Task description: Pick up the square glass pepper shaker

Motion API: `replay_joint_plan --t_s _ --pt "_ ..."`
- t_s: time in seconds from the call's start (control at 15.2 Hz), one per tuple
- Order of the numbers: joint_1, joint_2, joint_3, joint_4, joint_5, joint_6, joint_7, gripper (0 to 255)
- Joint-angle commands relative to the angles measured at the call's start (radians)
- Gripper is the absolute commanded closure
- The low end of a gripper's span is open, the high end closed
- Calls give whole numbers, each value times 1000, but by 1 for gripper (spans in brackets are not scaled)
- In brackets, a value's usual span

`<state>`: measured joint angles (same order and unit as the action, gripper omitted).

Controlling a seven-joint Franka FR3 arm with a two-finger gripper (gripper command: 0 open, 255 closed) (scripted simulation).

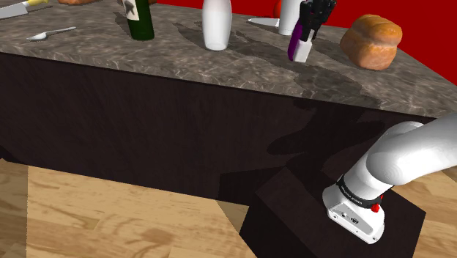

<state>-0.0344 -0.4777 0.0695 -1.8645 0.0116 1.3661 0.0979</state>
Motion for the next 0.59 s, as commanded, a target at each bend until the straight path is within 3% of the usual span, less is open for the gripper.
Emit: replay_joint_plan --t_s 0.0,0.53 --pt "-1 17 0 46 -1 -29 0 255" --pt "-2 63 1 177 -3 -114 1 255"
